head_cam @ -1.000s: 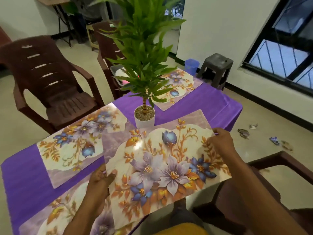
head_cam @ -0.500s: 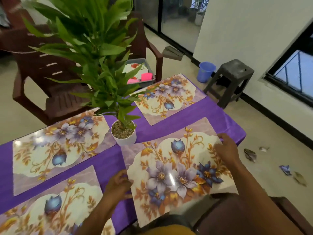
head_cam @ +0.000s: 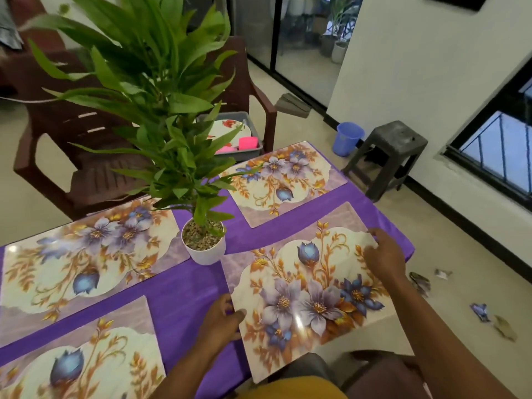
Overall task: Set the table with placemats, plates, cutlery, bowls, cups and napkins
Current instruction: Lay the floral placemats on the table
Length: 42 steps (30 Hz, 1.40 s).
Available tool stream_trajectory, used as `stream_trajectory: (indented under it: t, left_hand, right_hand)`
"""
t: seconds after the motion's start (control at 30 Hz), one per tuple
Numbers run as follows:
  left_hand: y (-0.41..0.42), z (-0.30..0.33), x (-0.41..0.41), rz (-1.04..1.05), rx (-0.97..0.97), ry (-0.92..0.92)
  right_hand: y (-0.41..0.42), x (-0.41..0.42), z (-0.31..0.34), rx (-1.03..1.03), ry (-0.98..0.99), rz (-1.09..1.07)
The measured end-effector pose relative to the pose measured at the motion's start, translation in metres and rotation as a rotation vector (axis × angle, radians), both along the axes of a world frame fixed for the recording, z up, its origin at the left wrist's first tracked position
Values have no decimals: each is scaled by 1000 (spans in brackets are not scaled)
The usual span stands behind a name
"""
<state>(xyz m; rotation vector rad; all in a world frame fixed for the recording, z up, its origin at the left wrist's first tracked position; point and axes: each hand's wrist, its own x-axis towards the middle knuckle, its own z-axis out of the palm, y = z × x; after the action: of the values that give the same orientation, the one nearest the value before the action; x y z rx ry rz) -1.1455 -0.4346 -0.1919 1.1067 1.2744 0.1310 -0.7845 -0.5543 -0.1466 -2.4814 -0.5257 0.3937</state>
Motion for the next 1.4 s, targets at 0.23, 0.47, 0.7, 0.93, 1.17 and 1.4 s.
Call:
stream_trajectory:
  t: [0.23,0.47,0.7,0.93,1.17,1.4]
  left_hand:
    - [11,-61,33,-42,163,162]
    - [-15,-32,97,-87,395,458]
    - [-39,-55,115,-488,758,646]
    - [-70,-64,132,-792,774,724]
    - [-75,-69,138,-786,756,695]
    - [-75,-62,142,-740,802,670]
  right_hand:
    - [20,56,-19,-33,16,74]
    - [46,128,-69,-135,95,262]
    - [40,137,-104,-300,-240,967]
    - [39,115,-116,-355,-213,1401]
    - [43,110,-127,-382,-231,1410]
    - [47,110,-126,-369,-254,1413]
